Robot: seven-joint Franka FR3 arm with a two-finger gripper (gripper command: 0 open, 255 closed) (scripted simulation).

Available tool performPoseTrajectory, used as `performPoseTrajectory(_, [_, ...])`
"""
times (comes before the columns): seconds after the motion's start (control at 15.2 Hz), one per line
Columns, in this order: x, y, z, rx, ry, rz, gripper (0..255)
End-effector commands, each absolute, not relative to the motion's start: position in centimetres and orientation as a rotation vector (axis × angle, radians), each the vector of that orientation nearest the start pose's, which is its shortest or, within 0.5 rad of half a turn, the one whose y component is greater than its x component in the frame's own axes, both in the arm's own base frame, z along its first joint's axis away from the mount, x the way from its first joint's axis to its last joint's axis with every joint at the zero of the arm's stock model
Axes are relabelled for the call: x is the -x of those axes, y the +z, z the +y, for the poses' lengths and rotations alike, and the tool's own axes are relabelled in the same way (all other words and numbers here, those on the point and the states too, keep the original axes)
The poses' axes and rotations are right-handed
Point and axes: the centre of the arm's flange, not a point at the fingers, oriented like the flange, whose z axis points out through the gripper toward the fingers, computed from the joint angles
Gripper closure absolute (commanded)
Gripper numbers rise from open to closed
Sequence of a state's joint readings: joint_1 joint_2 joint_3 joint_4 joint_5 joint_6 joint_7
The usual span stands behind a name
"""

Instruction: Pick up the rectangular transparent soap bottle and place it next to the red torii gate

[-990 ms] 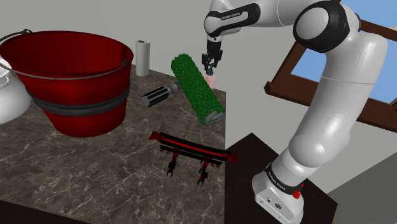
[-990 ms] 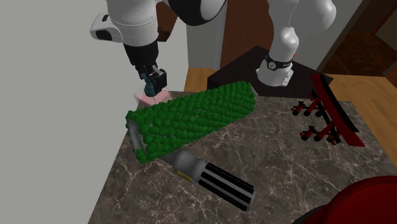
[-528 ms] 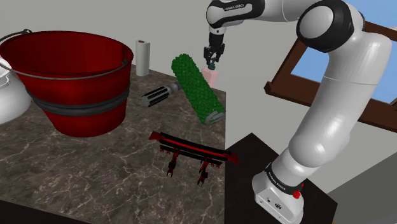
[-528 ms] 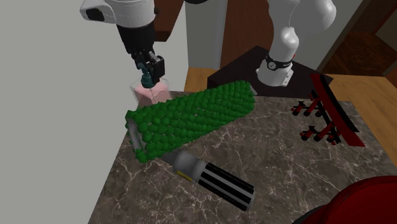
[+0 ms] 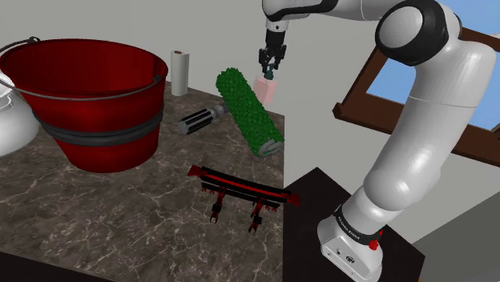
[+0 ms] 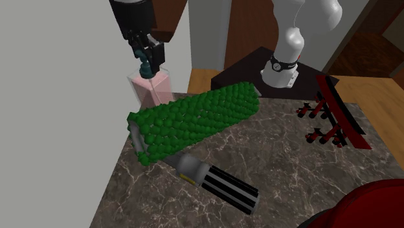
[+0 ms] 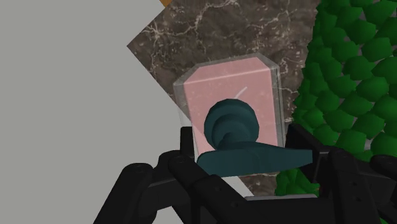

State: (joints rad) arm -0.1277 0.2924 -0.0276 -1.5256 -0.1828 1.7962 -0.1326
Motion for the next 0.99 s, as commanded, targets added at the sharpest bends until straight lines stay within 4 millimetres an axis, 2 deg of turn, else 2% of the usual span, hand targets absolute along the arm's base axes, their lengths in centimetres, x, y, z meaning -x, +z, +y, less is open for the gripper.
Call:
performPoseTrajectory(0.0, [-63.9, 50.1, -11.3, 3.321, 0.08, -0.036, 255])
performPoseTrajectory(0.92, [-63.9, 57.5, -11.3, 3.321, 0.08, -0.036, 255])
